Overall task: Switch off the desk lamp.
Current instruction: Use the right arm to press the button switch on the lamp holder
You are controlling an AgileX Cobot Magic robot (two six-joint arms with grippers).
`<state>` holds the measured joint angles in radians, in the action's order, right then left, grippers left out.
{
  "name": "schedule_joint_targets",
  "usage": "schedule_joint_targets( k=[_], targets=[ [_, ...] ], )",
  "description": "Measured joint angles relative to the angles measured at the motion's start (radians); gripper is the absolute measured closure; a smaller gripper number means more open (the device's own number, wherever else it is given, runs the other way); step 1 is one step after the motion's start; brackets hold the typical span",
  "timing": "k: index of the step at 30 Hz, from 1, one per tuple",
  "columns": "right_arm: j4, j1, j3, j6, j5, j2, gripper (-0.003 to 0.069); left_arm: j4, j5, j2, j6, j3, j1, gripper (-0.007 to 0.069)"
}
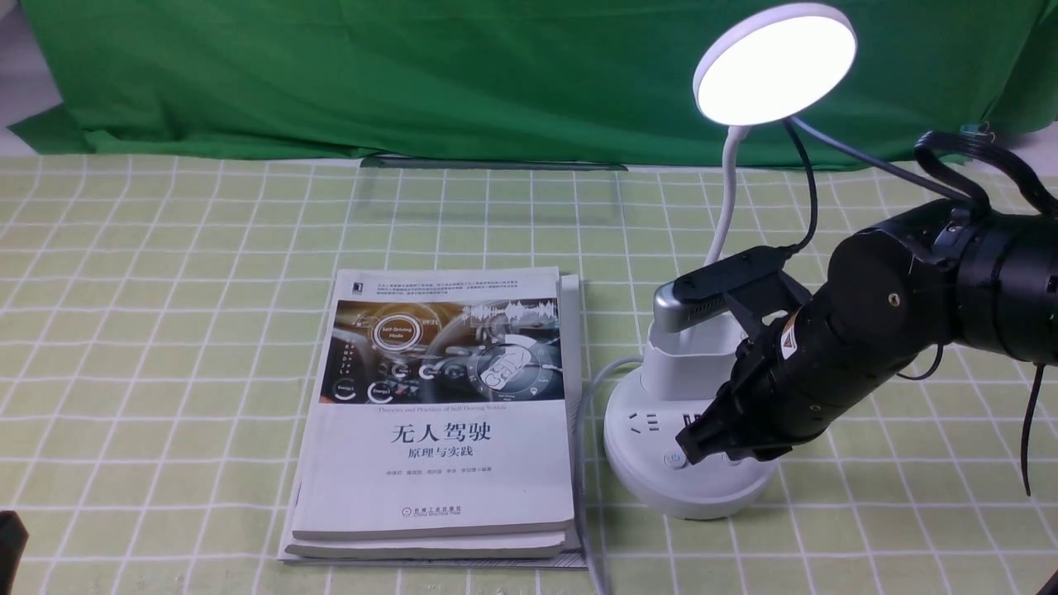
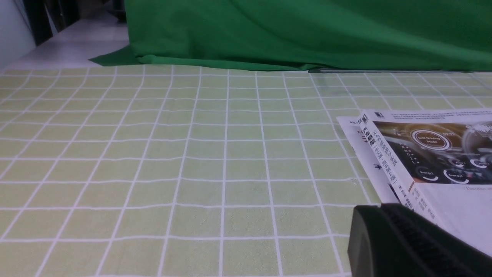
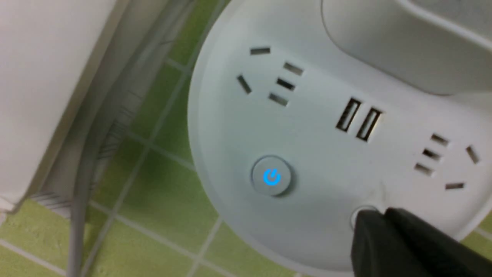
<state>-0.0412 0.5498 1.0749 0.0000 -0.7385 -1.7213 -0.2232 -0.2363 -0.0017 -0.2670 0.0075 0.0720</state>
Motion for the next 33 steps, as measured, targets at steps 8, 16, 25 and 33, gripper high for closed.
schedule_joint_targets(
  k=[8,16,25,33],
  targets=[
    [0.003,-0.002,0.000,0.008,0.010,-0.001,0.0623,0.000,0.000,0.000,0.000,0.000,0.000,0.0623],
    [0.005,-0.002,0.001,0.020,0.021,-0.054,0.0623,0.000,0.000,0.000,0.000,0.000,0.000,0.0623],
    [0.008,-0.002,0.006,0.022,0.015,-0.048,0.0622,0.000,0.000,0.000,0.000,0.000,0.000,0.0623],
    [0.007,-0.002,-0.001,0.024,0.013,0.026,0.0624,0.000,0.000,0.000,0.000,0.000,0.000,0.0623]
  ],
)
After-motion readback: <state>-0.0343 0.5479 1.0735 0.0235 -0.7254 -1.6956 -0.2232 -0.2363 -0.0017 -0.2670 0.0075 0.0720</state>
